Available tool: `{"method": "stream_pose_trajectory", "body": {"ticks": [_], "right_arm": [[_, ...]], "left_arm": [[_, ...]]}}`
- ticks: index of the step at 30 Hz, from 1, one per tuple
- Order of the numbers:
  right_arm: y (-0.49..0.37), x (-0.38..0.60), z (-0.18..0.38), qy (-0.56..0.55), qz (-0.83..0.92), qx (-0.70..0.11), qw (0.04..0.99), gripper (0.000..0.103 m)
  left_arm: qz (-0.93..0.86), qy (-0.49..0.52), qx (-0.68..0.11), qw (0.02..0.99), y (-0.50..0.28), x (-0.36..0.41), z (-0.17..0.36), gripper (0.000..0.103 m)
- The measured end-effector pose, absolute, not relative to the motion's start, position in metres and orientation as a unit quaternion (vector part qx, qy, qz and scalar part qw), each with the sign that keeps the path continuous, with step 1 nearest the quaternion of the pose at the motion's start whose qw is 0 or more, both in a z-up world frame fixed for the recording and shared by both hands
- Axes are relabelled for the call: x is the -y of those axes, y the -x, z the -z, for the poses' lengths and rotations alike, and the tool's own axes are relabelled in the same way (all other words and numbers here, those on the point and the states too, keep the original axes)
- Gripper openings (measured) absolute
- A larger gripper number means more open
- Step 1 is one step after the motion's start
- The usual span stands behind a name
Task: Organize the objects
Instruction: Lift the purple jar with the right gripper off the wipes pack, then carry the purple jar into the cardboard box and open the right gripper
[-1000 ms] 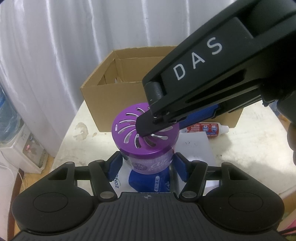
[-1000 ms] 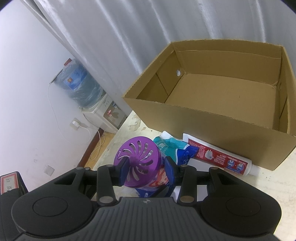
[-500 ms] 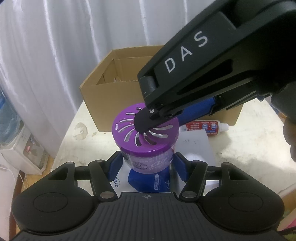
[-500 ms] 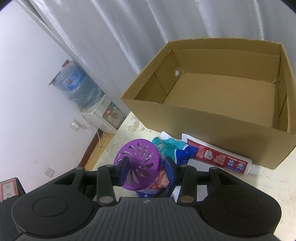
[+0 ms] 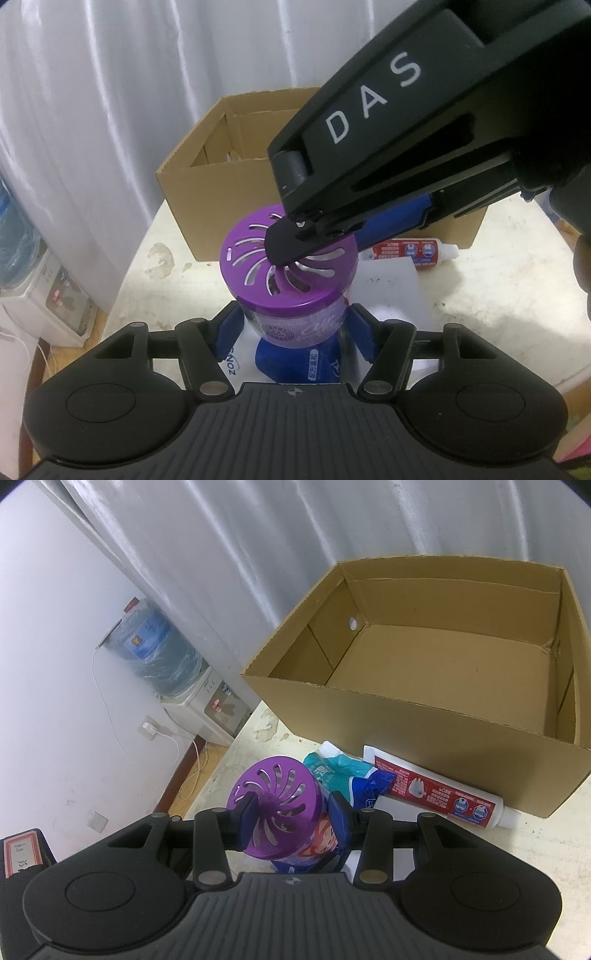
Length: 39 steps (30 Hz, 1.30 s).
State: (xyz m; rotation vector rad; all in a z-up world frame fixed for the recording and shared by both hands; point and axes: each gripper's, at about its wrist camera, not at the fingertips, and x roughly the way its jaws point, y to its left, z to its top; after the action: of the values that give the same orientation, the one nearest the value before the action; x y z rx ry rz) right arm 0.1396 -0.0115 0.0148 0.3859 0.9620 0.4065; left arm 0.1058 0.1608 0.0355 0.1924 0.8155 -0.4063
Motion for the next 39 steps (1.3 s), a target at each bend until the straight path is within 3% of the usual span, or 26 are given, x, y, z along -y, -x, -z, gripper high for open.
{"method": "stream_pose_trajectory", "body": {"ticks": [28,39], "right_arm": [[-0.11,0.012,-0.046,-0.192,-0.215,-0.413,0.864,0.046],[-0.134,0.026,-0.111,-0.181,-0.221,-0.352,0.891,0.049]], "left_arm": [[0.177,-0.113,-0.361,0.909,-0.08,-0.16,-0.064,0.062],[0.194,-0.157,-0.321,0.914,-0.121,-0.148,-0.121,0.062]]}}
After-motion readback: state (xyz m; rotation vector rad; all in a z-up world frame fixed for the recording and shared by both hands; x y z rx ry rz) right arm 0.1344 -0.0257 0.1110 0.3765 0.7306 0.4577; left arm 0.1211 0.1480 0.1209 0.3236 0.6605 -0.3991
